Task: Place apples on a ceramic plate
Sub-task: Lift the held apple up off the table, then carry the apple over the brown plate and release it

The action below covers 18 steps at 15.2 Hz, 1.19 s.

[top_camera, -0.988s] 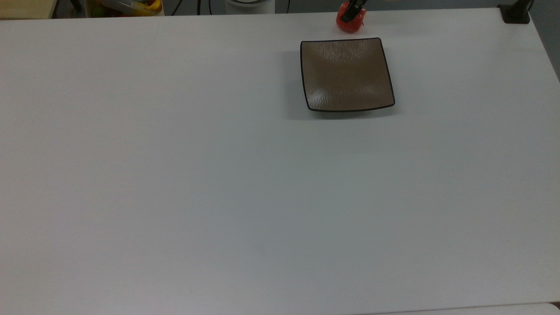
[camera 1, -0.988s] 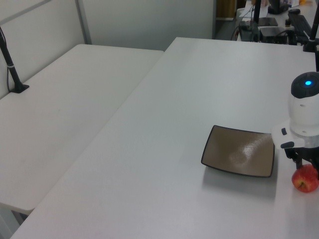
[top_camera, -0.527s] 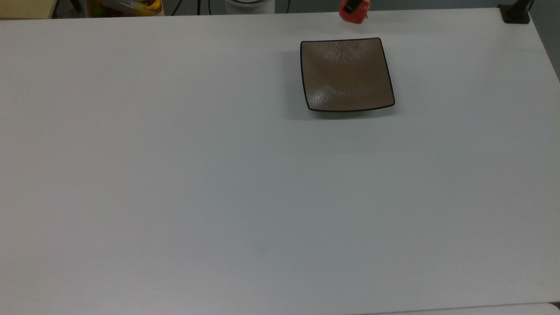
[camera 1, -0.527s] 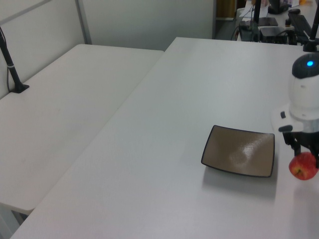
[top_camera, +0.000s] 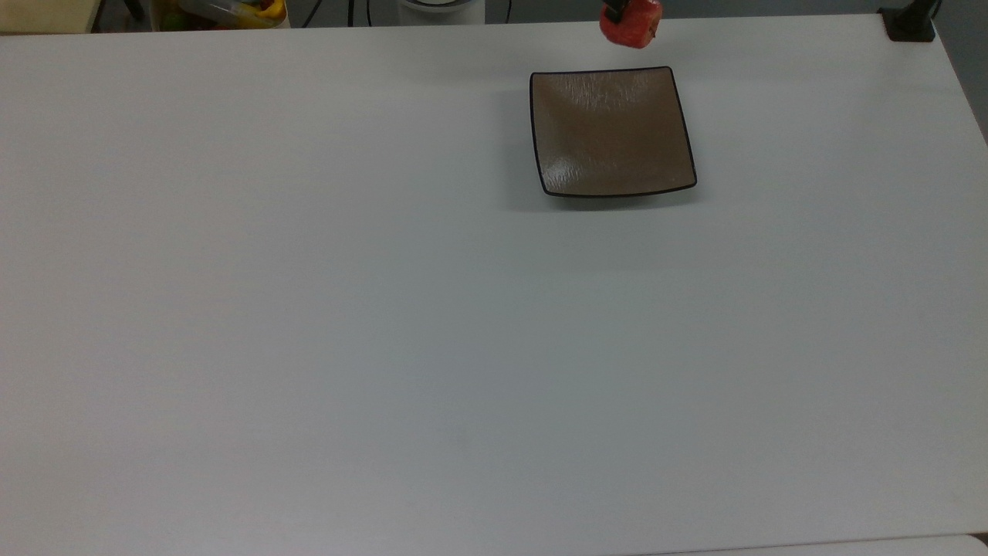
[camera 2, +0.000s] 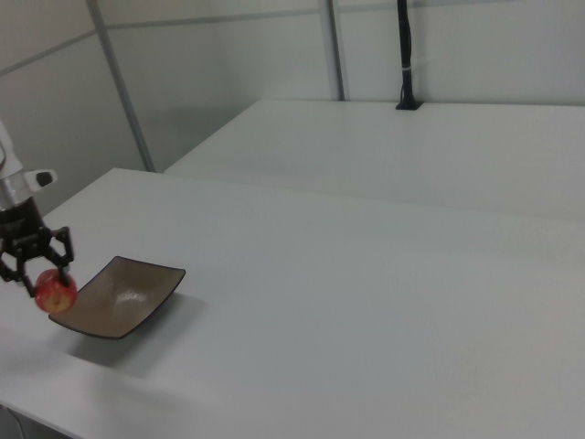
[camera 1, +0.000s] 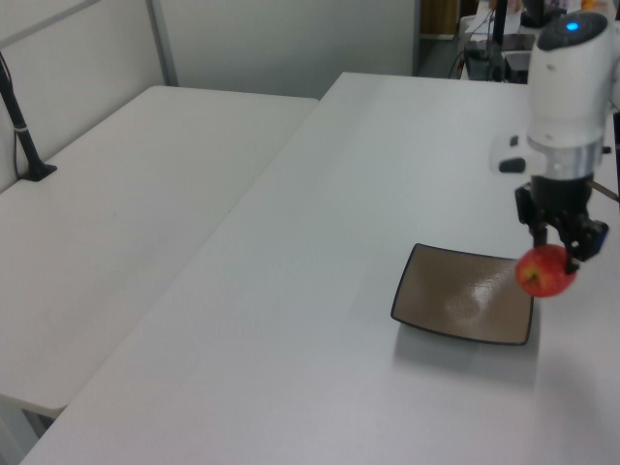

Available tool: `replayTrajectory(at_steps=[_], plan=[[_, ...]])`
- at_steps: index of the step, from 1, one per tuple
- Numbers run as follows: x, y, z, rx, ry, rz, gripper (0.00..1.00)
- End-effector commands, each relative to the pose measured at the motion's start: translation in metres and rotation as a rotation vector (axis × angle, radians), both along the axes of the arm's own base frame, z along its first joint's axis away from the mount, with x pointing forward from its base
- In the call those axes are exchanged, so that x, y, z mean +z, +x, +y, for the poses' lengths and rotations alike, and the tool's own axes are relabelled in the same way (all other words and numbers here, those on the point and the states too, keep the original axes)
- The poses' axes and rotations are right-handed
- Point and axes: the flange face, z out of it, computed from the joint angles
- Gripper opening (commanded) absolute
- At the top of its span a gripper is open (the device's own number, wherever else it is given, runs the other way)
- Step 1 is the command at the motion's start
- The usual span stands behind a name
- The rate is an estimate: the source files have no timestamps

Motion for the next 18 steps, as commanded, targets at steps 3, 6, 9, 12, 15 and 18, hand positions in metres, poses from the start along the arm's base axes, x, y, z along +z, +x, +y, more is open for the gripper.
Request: replayTrajectory(at_steps=[3, 6, 9, 12, 15, 18], plan=[[-0.012, 0.049, -0.015, -0.076, 0.062, -0.085, 0.48], [-0.026, 0.059, -0.018, -0.071, 0.052, -0.087, 0.51], [-0.030, 0.060, -0.018, -0.068, 0.044, -0.082, 1.00], [-0.029, 0.060, -0.018, -0.070, 0.043, -0.083, 1.00], [-0.029, 0.060, -0.018, -0.070, 0.043, -0.083, 1.00], [-0.022, 0.061, -0.018, -0.082, 0.045, -0.087, 1.00]])
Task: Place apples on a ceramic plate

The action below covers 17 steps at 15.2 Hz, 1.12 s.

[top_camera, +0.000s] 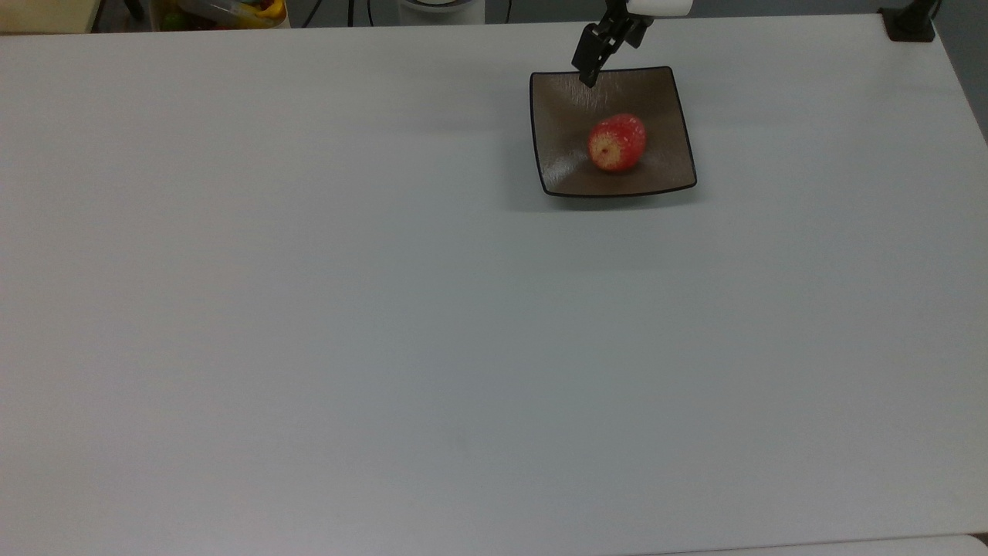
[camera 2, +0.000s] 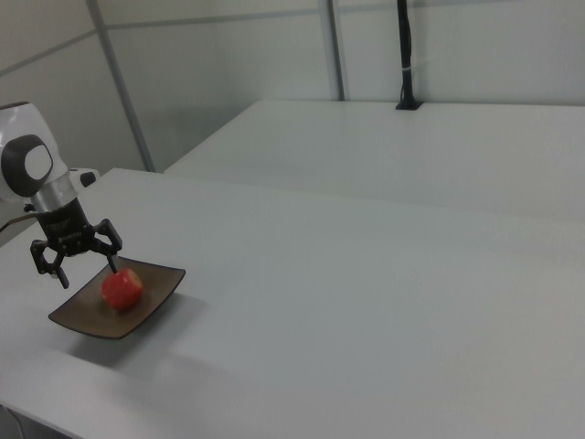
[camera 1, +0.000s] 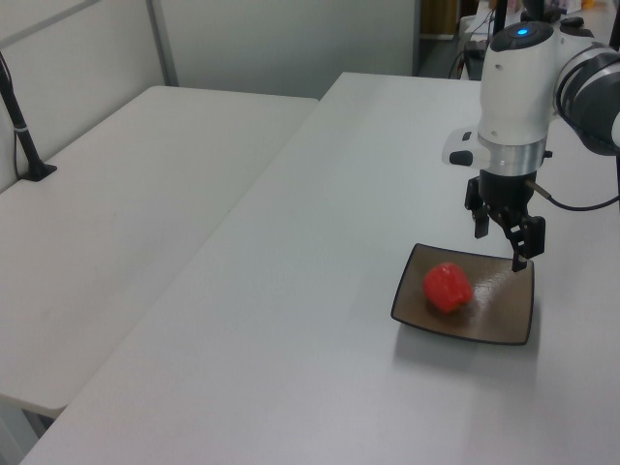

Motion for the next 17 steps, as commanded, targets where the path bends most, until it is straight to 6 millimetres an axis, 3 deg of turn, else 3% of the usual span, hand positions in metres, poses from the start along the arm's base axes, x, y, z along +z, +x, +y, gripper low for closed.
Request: replayTrajectory(at_steps=[1, 6, 11, 17], plan=[[0.013, 0.006, 0.004, -0.045, 0.003, -0.027, 1.00], [0.027, 0.020, -0.011, -0.254, -0.029, 0.006, 1.00], [0.060, 0.072, -0.085, -0.554, 0.030, -0.044, 1.00], [0.072, 0.103, -0.171, -0.763, 0.059, -0.072, 1.00]])
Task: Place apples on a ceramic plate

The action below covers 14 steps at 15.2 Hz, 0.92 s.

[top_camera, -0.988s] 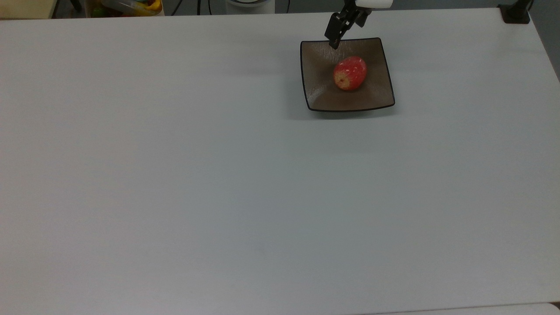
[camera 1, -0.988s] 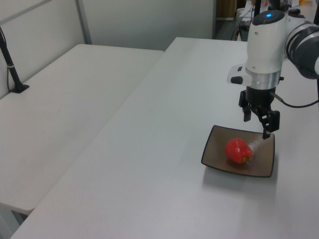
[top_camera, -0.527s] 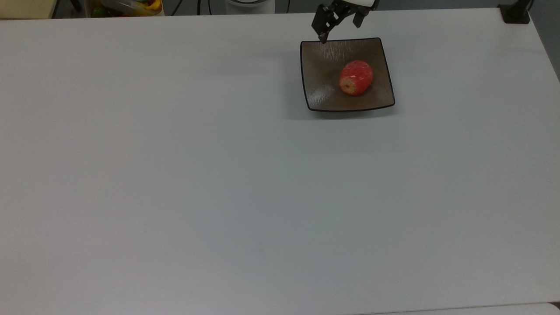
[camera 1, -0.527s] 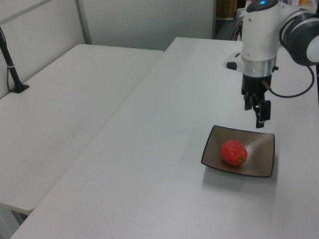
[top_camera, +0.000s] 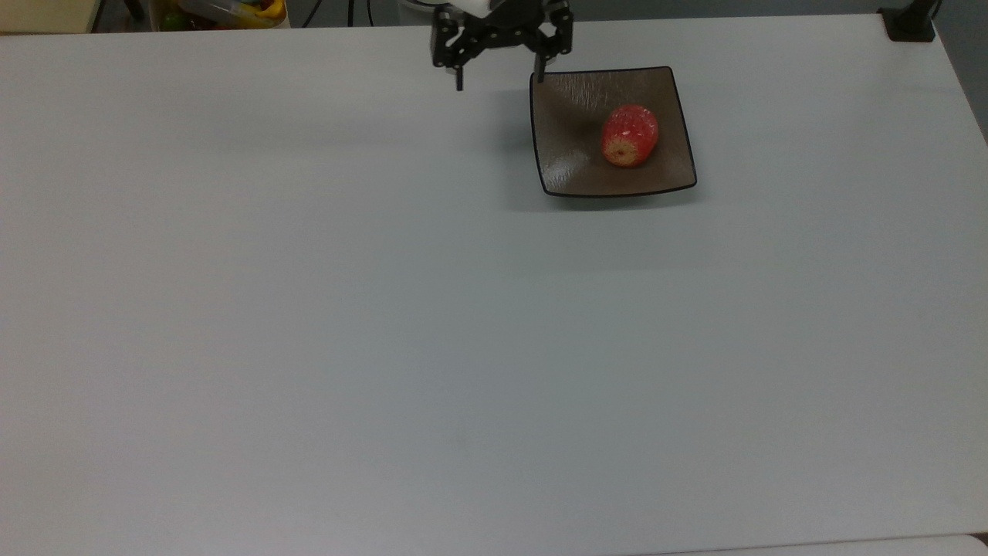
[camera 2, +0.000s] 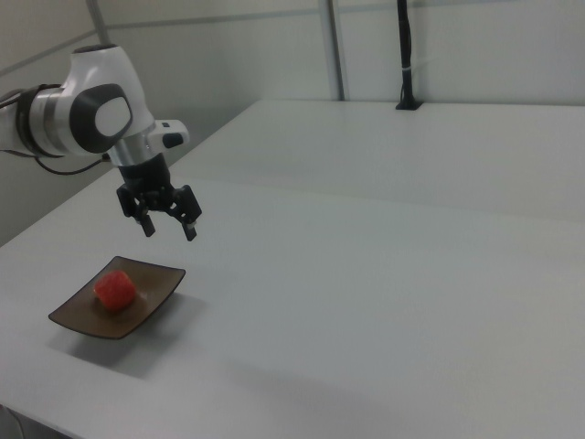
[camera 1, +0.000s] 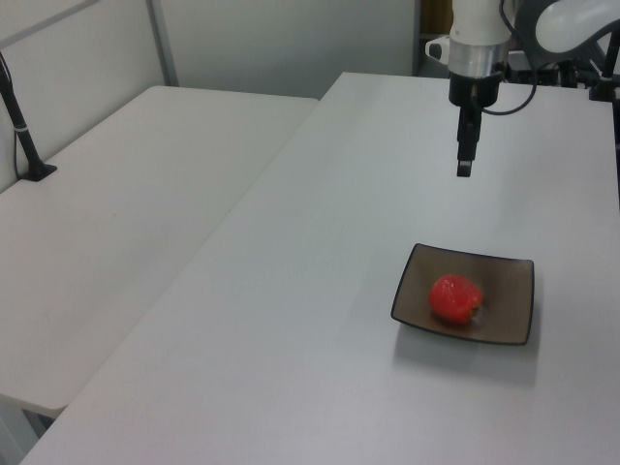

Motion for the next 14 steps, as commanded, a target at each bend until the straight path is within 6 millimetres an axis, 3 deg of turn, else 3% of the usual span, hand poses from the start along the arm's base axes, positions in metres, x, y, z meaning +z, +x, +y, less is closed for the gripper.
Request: replayTrajectory(at_steps=[1, 9, 14], plan=[[0.002, 0.010, -0.025, -0.126, 0.017, -0.008, 1.00], [-0.024, 0.016, -0.055, -0.232, 0.036, 0.002, 1.00], [-0.019, 0.019, -0.061, -0.232, 0.042, -0.001, 1.00]])
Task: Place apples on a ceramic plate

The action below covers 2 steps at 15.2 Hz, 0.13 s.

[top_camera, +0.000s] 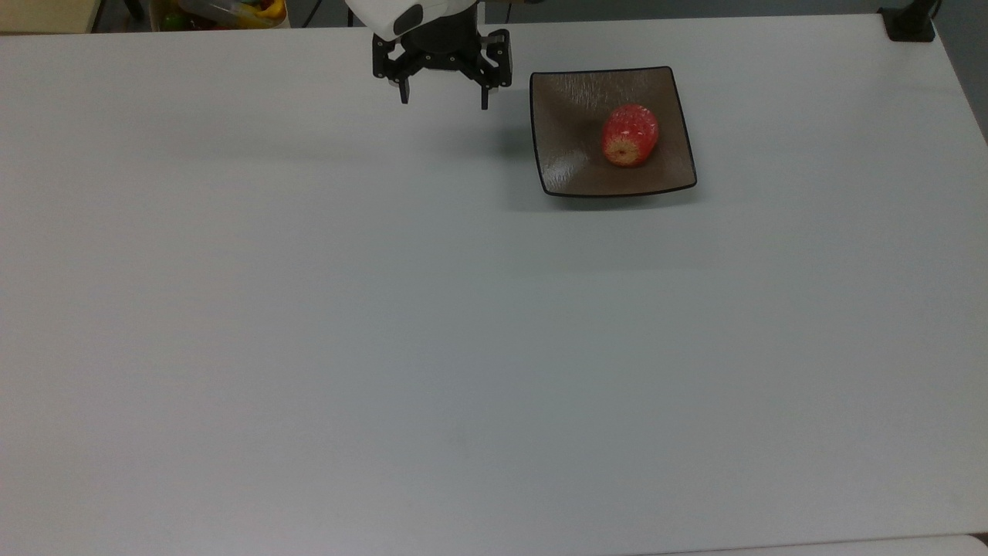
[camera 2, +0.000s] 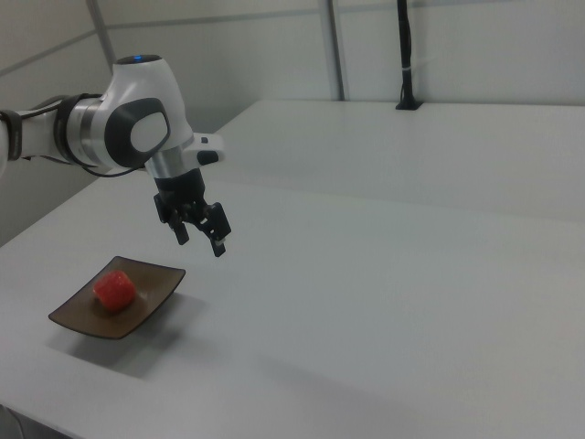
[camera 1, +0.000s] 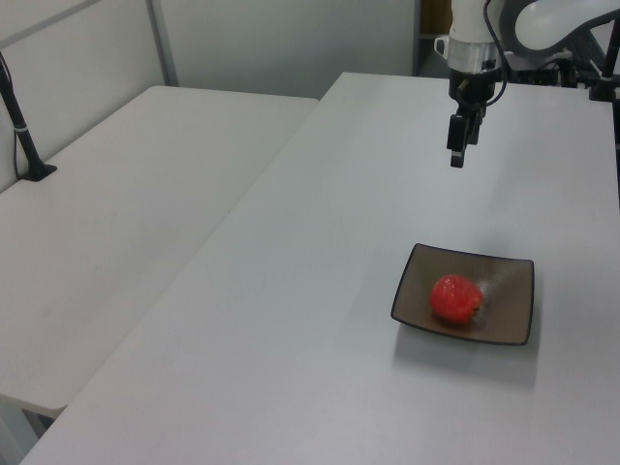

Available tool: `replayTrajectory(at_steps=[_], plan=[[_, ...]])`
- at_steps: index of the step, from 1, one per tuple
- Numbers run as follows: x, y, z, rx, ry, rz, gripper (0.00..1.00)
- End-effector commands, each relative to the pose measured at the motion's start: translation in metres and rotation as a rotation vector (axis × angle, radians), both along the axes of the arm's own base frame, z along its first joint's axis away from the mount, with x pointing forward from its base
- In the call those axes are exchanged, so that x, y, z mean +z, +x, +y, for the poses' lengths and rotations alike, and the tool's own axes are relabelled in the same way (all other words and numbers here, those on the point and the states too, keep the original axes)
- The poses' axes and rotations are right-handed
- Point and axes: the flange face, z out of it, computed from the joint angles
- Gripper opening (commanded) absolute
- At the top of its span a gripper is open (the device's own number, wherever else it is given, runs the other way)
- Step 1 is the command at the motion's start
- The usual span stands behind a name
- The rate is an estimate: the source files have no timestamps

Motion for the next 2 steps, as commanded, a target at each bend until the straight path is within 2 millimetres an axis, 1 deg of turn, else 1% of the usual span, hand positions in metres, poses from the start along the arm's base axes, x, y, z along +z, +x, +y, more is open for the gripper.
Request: replayTrajectory(at_steps=[1, 2], plan=[[-0.0014, 0.0003, 0.0021, -0.002, 0.016, -0.009, 1.00], [-0.0035, 0.0017, 0.0040, 0.003, 0.016, -0.011, 1.00]])
